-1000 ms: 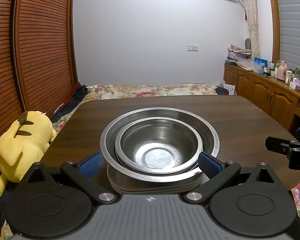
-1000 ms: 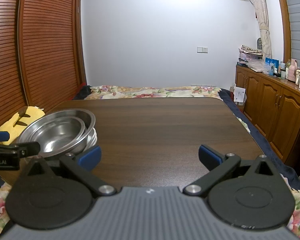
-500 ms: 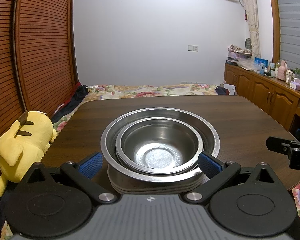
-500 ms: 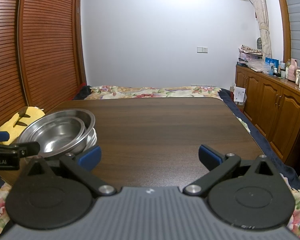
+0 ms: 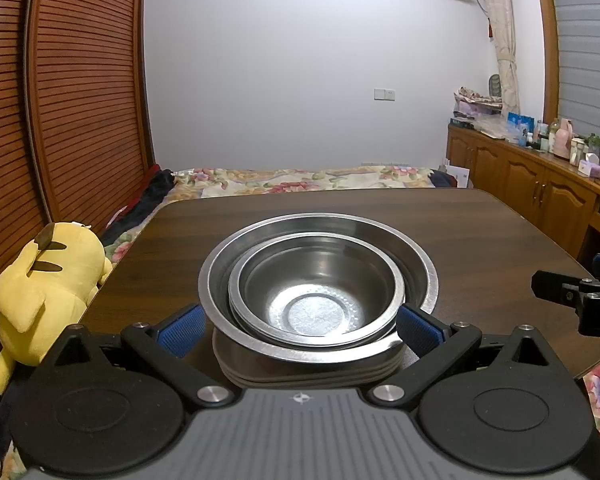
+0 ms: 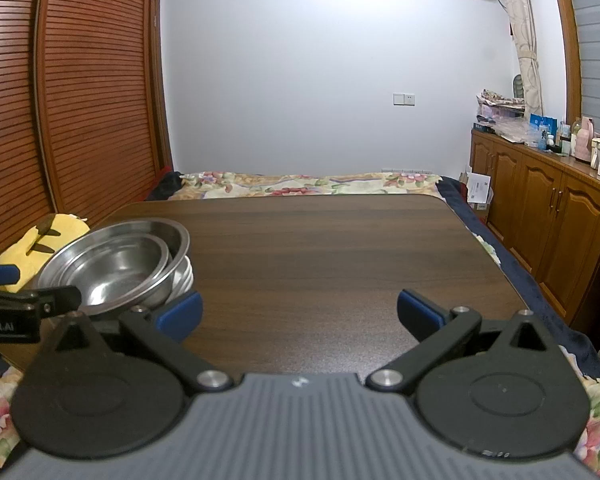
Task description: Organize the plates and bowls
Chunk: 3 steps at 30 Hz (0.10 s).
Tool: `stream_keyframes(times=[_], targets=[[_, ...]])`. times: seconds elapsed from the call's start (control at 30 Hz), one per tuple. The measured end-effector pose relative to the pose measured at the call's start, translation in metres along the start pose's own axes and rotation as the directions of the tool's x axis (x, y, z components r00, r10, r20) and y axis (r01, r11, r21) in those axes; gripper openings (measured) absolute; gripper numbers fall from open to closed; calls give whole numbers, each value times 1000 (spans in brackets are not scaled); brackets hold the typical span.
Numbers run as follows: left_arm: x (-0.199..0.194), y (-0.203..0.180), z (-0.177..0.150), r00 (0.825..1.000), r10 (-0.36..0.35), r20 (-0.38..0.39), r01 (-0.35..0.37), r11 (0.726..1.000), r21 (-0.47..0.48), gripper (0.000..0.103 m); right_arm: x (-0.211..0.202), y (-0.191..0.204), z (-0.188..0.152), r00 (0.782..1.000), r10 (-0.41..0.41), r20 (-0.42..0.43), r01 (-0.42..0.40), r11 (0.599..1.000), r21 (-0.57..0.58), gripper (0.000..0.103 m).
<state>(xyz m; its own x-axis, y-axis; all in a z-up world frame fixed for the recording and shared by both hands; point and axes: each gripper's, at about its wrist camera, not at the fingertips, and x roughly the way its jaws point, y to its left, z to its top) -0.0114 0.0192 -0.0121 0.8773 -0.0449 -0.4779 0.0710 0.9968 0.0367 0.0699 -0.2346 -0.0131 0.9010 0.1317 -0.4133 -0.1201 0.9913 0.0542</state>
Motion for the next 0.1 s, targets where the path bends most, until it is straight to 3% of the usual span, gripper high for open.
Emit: stream_keyframes(times=[0.1], targets=[[1, 1, 0, 1000, -2, -1, 2, 1000, 0, 103, 0, 0, 0, 1000, 0, 0, 0, 1000, 1, 103]])
